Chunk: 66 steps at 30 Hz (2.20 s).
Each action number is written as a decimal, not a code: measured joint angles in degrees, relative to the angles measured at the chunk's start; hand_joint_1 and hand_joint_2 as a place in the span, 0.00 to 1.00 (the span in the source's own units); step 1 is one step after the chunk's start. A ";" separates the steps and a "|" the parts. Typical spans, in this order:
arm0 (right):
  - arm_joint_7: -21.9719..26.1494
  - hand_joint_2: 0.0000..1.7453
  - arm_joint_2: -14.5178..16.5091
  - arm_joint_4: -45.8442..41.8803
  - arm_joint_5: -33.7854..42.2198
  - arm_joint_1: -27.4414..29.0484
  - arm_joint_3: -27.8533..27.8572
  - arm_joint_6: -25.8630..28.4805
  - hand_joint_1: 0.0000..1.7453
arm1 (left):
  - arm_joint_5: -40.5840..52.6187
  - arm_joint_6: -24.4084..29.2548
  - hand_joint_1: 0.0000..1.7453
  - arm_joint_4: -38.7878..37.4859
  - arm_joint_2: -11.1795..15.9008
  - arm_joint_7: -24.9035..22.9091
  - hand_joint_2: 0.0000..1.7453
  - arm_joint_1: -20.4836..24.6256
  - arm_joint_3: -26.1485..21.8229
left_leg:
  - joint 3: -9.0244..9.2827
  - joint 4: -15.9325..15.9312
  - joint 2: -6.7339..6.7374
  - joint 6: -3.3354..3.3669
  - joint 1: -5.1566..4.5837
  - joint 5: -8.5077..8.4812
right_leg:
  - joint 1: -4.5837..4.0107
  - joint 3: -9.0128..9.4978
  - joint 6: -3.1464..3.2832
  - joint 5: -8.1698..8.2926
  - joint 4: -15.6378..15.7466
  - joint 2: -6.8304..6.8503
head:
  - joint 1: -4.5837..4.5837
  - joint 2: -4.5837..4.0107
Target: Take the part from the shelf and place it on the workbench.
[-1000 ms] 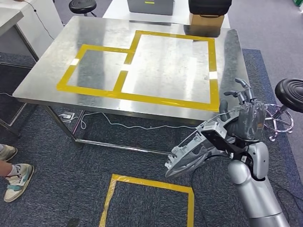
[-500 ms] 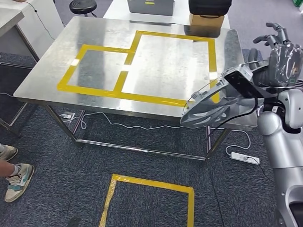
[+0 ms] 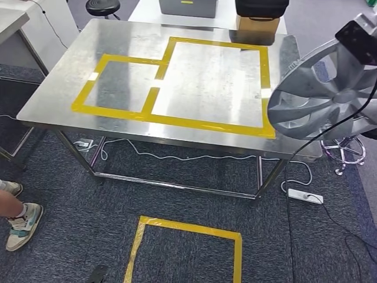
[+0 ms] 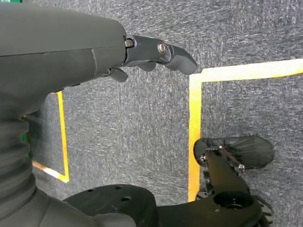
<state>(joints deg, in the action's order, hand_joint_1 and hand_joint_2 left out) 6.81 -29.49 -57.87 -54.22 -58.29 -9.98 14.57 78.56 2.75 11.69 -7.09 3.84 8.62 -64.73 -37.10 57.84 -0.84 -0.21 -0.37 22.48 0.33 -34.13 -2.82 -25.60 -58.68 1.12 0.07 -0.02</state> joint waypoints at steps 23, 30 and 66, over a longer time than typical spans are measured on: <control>0.72 1.00 -2.26 3.90 -0.57 2.94 1.25 2.08 1.00 | 0.88 -0.32 0.00 0.00 -0.15 -0.87 1.00 0.33 0.42 | -0.06 -0.02 0.03 0.01 -0.01 -0.06 | 0.02 -0.05 -0.05 0.04 -0.02 -0.01 | -0.01 0.00; 0.30 1.00 2.35 8.05 -3.38 0.29 0.33 2.34 1.00 | 1.75 -0.59 0.00 0.00 -0.42 -1.43 1.00 1.61 1.44 | -0.11 -0.04 0.02 0.04 0.02 -0.21 | -0.02 -0.10 -0.02 0.09 -0.06 0.12 | 0.01 0.00; 0.10 1.00 21.93 19.23 -9.15 -5.08 -7.50 2.88 1.00 | 3.65 -0.81 0.00 0.00 -0.84 -3.17 1.00 3.02 2.99 | -0.20 -0.05 0.02 -0.11 0.17 -0.35 | -0.17 -0.24 0.02 0.19 -0.12 0.04 | 0.02 0.00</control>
<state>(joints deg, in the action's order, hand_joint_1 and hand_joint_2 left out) 6.91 -7.56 -38.64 -63.37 -63.37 -17.48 17.45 82.22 1.95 11.69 -7.93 0.66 11.64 -61.74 -37.31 57.79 -0.81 -0.32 -0.20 22.13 0.17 -34.37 -2.80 -25.41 -58.80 1.16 0.09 -0.02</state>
